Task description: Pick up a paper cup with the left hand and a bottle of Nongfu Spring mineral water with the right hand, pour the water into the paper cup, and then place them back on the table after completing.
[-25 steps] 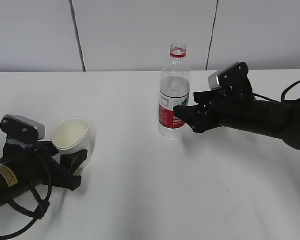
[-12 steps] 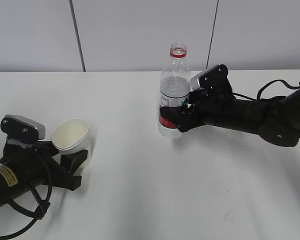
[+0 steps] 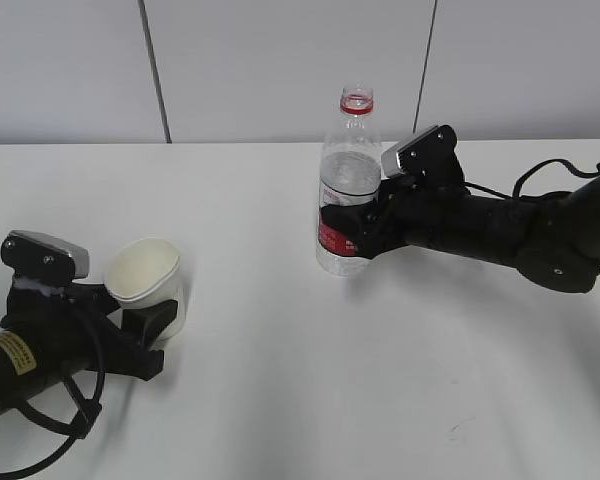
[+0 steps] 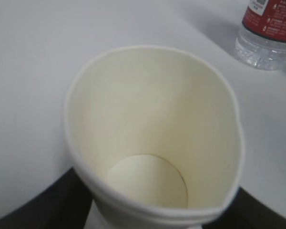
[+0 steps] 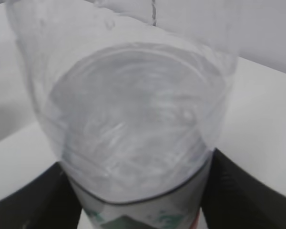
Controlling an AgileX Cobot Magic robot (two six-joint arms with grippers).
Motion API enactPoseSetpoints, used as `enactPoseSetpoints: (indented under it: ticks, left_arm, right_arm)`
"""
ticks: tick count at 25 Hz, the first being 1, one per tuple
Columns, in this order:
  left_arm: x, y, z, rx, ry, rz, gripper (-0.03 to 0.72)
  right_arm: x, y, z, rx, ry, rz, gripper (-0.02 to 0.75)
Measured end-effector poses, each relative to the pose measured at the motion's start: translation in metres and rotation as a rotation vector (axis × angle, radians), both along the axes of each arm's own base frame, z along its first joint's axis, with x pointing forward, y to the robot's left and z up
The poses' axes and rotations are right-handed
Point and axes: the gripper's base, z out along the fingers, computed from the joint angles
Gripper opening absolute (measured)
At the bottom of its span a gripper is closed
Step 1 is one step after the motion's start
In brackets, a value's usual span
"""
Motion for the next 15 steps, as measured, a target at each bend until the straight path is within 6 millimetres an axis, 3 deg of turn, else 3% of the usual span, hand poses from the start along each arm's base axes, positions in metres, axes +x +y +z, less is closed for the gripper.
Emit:
enactPoseSetpoints:
  ticks: [8,15]
  left_arm:
    - [0.000,-0.003,0.024,-0.011,-0.055,-0.039,0.406]
    - [-0.004,-0.004,0.049,0.026,-0.082,-0.075,0.406]
  right_arm:
    - [0.000,-0.005,0.014,-0.076,0.007,-0.030,0.483]
    - [-0.004,-0.006,0.048,-0.112,-0.064,-0.025,0.482]
